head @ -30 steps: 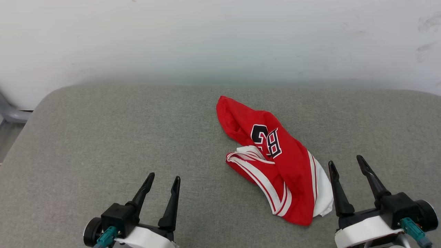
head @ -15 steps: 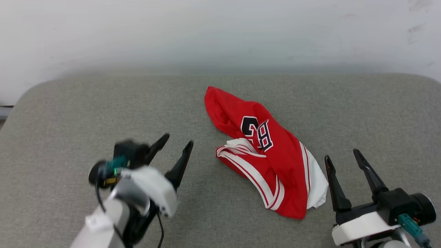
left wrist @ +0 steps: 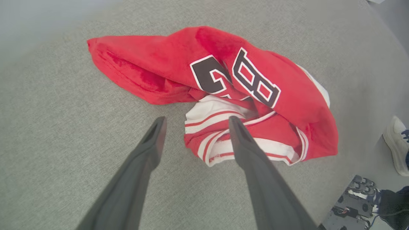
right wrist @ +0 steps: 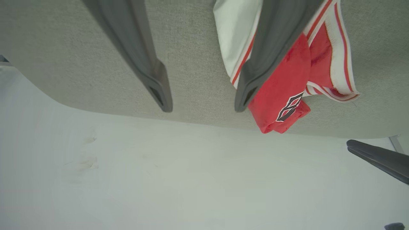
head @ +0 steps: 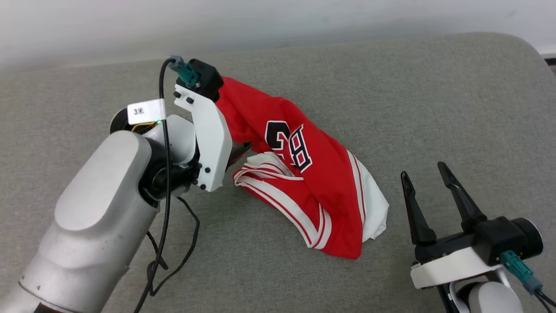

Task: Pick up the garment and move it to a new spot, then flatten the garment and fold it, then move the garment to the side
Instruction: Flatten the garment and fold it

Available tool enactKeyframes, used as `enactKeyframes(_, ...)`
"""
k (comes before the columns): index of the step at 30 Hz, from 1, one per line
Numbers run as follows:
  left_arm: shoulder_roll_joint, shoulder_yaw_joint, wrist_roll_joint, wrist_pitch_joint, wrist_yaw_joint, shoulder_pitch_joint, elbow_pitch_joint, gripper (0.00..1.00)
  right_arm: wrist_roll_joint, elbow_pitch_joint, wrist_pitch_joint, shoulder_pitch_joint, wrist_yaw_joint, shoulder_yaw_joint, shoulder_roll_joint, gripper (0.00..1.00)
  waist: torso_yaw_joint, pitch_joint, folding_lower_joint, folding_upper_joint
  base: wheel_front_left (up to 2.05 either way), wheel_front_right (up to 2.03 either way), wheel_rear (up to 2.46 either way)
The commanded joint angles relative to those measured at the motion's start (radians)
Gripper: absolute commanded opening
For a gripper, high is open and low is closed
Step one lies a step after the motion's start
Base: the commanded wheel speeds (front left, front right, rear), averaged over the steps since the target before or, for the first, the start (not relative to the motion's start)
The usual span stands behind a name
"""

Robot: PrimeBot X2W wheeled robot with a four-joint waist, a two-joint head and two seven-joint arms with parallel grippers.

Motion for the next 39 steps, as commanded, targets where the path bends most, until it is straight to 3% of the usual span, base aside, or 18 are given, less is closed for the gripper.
enactKeyframes(1, 0.004, -0.004, -0.001, 0.002, -0.001, -0.002, 0.005, 1.0, 0.005, -0.005, -0.002, -0.015, -0.001, 0.001, 0.002, 1.0, -0.033, 0.033, -0.0002, 0.0, 0.0, 0.0, 0.0)
enactKeyframes(11, 0.02, -0.076, -0.037, 0.011, -0.002, -0.044, 0.155, 1.0, 0.027, -0.013, -0.002, -0.056, -0.001, 0.009, 0.002, 1.0, -0.104, 0.11, -0.0002, 0.0, 0.0, 0.0, 0.0)
enactKeyframes(23, 0.026, -0.19, -0.033, -0.057, 0.0, -0.03, 0.257, 1.0, 0.038, -0.019, -0.002, -0.072, -0.001, 0.012, 0.002, 1.0, -0.114, 0.165, -0.0002, 0.0, 0.0, 0.0, 0.0)
enactKeyframes(24, 0.021, -0.201, -0.048, -0.055, 0.0, -0.022, 0.261, 0.39, 0.037, -0.019, -0.002, -0.073, -0.001, 0.01, 0.002, 1.0, -0.111, 0.165, -0.0002, 0.0, 0.0, 0.0, 0.0)
enactKeyframes(25, 0.017, -0.208, -0.065, -0.058, -0.001, -0.015, 0.263, 0.0, 0.036, -0.017, -0.002, -0.074, -0.001, 0.008, 0.002, 1.0, -0.107, 0.164, -0.0002, 0.0, 0.0, 0.0, 0.0)
enactKeyframes(39, 0.083, -0.088, -0.176, -0.387, 0.01, 0.053, 0.237, 0.0, -0.009, 0.013, -0.002, -0.019, -0.001, -0.025, 0.002, 1.0, 0.041, -0.002, -0.0002, 0.0, 0.0, 0.0, 0.0)
